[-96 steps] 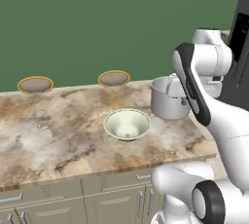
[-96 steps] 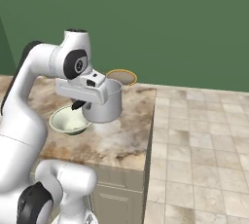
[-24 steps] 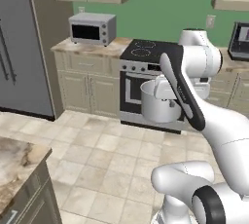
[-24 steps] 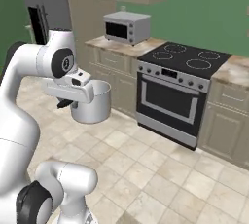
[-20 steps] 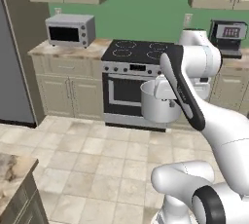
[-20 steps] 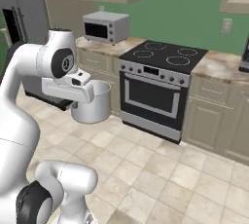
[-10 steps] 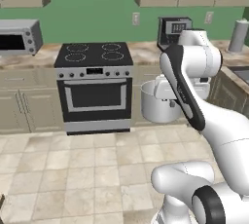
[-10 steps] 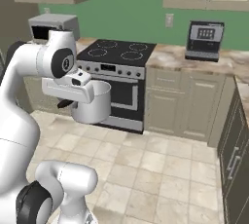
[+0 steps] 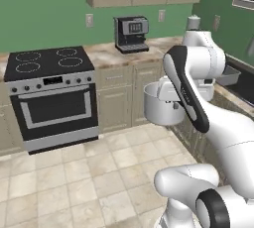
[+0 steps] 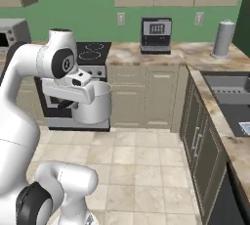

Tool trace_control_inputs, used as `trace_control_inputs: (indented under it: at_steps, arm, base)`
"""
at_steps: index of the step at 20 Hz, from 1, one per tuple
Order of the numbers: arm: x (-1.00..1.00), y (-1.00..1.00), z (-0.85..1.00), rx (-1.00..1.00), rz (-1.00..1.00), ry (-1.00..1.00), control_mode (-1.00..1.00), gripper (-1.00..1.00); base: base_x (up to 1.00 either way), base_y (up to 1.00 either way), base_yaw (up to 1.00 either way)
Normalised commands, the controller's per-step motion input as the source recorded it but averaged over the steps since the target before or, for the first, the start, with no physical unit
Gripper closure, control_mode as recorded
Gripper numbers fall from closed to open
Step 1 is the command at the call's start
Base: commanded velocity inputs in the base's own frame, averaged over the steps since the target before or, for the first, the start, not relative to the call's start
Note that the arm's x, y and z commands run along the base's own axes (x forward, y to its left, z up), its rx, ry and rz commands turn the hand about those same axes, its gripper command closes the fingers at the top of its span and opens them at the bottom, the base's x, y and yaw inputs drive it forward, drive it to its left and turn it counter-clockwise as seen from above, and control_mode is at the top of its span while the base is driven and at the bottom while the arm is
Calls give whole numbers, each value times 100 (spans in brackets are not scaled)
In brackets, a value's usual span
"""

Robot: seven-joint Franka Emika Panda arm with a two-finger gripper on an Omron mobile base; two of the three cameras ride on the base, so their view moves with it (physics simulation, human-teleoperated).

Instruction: Pick the bowl and saucepan and place them in the sink. Then turn on the water.

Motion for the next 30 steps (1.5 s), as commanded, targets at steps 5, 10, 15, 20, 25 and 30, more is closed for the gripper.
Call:
trace_control_inputs:
  at_steps: [5, 10, 15, 20, 25, 30]
  arm:
    - [0, 0, 0, 0, 0, 0, 100, 100]
    - [0, 0, 0, 0, 0, 0, 100, 100]
    - [0, 0, 0, 0, 0, 0, 100, 100]
    - [0, 0, 0, 0, 0, 0, 100, 100]
    - [0, 0, 0, 0, 0, 0, 100, 100]
    - [0, 0, 0, 0, 0, 0, 100, 100]
  base:
    - [2, -9, -42]
    - [23, 0, -39]
    - [31, 1, -41]
    - [31, 9, -44]
    - [29, 22, -46]
    - [32, 37, -44]
